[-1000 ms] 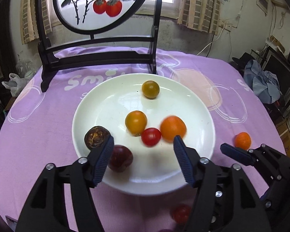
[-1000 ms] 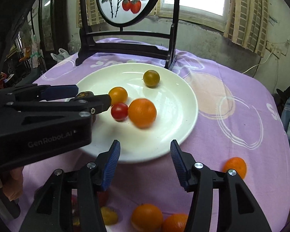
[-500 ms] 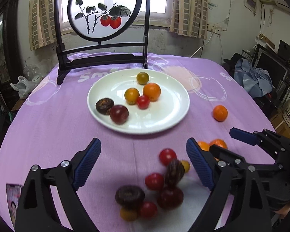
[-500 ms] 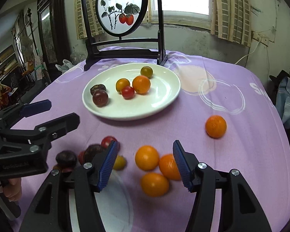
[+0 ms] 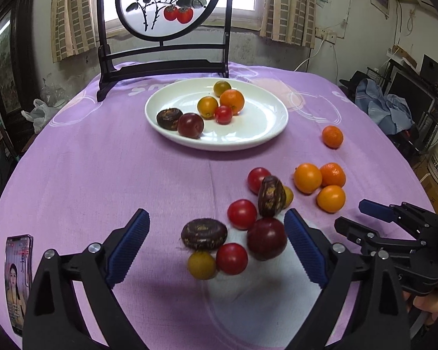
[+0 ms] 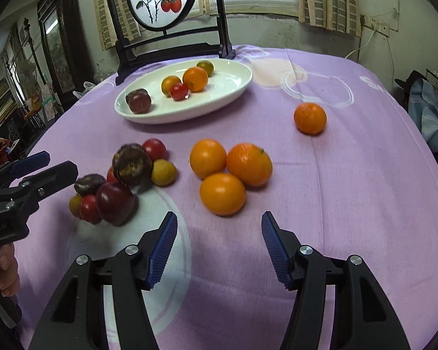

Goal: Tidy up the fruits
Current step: 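Grasp an orange with the right gripper while the left grasps a small yellow fruit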

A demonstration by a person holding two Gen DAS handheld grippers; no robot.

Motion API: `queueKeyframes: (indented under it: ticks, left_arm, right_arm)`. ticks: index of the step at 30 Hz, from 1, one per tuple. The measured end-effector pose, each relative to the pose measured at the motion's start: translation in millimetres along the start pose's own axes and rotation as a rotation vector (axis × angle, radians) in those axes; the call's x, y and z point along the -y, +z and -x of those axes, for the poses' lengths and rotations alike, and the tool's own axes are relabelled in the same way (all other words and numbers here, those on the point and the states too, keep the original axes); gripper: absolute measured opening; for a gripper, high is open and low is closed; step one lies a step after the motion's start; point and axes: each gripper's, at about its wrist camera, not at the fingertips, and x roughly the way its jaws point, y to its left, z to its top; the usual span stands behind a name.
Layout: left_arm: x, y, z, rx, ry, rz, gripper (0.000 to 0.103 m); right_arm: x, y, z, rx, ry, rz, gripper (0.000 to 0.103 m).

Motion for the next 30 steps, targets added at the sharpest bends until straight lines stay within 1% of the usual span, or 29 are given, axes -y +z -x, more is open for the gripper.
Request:
queueKeyframes:
  ticks: [3,6,7,8,10,13,16,17,19,20,21,22,28,30]
  left_arm:
    - [-8.0,-3.7,-5.0,-0.003,-0.011,0.021,0.092]
    - [-16.7,-9.8,-8.5,0.009,-0.003,0.028,0.093]
    - [-19.1,-11.1,-10.0,0.004,0.002,0.023,0.093]
    - [-21.7,-11.1,-11.5,-0.008,0.005,0.021,0.093]
    - [-29.5,-9.0,-11.8,-0.021,-0.015,0.046,0.093]
    - [-37.5,-8.4,-10.2,-0.031,-0.045,0.087,0.094]
    - [-35.3,-10.4,-9.7,-0.044,-0.064,0.076,0.094]
    - [-33.9,-10.8,-9.3,-0.045,-0.069,0.07,0.094]
    - [-32.0,-10.6,-9.4,-0.046,-0.07,0.059,0.094]
    - [-31.9,-10.9,-10.1,-0.048,-0.069,0.057,0.094]
    - [-31.8,-11.0,-10.7,-0.051,-0.07,0.057,0.094]
    - [-31.9,-11.3,-11.4,-0.054,-0.07,0.06,0.094]
    - [-30.6,-12.6,-11.6,-0.061,-0.077,0.056,0.094]
    - [-27.8,-14.8,-12.1,-0.065,-0.089,0.052,0.094]
  right_arm:
    - [0.6,-5.6,-3.9,-0.013,-0.014,-0.003,0.061]
    - [0.5,-6.2,-8.0,-0.03,-0.039,0.006,0.062]
    - [0.5,-5.3,-9.2,-0.033,-0.046,0.011,0.066]
    - [-0.2,-4.3,-11.0,-0.036,-0.059,0.017,0.073]
    - [-2.7,-1.6,-16.2,-0.04,-0.077,0.034,0.074]
    - [-7.3,4.0,-26.7,-0.061,-0.071,0.046,0.074]
    - [-13.9,13.3,-36.3,-0.059,-0.088,0.065,0.074]
    - [-15.2,17.1,-38.9,-0.056,-0.087,0.059,0.073]
    - [-15.6,22.8,-43.4,-0.049,-0.085,0.044,0.067]
    - [-15.3,24.8,-44.4,-0.044,-0.091,0.035,0.059]
    - [-14.6,26.0,-44.6,-0.037,-0.099,0.024,0.045]
    - [-13.9,26.4,-43.8,-0.032,-0.101,0.017,0.04]
    - [-11.9,12.7,-27.9,-0.014,-0.071,-0.006,0.04]
    - [-14.0,6.6,-21.5,-0.009,-0.047,-0.006,0.04]
